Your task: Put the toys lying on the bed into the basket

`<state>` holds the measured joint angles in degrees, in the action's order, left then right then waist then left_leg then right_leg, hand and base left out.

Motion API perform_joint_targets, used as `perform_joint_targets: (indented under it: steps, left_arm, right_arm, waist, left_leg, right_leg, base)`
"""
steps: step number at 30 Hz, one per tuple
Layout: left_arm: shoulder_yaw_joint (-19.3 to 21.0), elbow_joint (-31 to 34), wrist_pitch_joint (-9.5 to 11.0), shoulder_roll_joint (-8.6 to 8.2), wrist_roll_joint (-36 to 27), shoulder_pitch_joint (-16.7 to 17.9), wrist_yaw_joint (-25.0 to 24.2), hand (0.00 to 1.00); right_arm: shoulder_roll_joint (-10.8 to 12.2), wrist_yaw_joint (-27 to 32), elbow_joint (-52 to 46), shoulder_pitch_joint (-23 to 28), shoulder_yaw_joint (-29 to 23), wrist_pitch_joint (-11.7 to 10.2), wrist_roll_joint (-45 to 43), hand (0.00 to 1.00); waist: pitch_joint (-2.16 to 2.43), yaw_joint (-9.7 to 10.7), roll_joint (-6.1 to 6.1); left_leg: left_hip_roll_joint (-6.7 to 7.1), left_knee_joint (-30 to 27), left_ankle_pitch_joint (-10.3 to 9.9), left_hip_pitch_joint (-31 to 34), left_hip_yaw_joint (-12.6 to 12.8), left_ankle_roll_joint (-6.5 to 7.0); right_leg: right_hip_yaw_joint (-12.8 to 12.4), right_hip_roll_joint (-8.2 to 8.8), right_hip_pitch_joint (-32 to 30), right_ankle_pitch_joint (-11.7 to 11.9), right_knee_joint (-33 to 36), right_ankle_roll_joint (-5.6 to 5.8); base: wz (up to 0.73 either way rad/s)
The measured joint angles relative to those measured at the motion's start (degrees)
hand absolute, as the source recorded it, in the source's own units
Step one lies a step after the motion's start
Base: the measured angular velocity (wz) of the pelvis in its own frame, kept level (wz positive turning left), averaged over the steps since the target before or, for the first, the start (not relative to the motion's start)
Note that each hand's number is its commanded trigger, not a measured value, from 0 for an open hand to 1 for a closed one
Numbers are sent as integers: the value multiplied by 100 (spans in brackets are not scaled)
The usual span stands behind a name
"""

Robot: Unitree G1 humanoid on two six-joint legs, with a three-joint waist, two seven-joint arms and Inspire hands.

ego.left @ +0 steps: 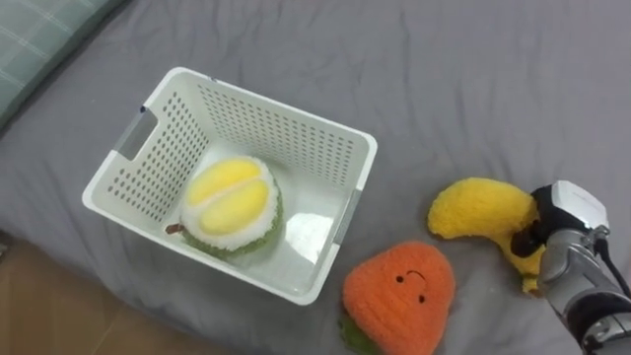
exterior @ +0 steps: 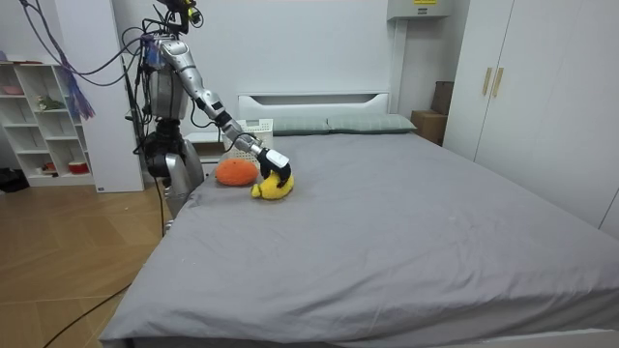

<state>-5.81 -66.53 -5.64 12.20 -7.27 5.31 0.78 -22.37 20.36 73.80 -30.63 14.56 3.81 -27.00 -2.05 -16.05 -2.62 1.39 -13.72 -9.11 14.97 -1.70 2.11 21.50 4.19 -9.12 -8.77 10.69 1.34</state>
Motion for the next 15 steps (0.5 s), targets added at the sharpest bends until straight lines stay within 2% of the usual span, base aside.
perform_joint_targets:
  steps: [12, 15]
  left_arm:
    - [15, 1, 105, 9, -1, -65, -10, 0]
    - [24, 24, 107, 39, -6, -36, -11, 0]
  right_arm:
    - [-31, -31, 18, 2, -73, -138, 965, 100]
    - [-35, -22, -71, 3, -261, -141, 1126, 100]
  waist:
    - [2, 31, -2]
    - [6, 160, -6]
  left_leg:
    - [33, -1, 31, -24, -31, 18]
    - [47, 3, 47, -63, -74, 22]
  right_leg:
    - [49, 28, 59, 0, 2, 1]
    - [88, 48, 125, -3, 7, 4]
  base:
    - [2]
    - [10]
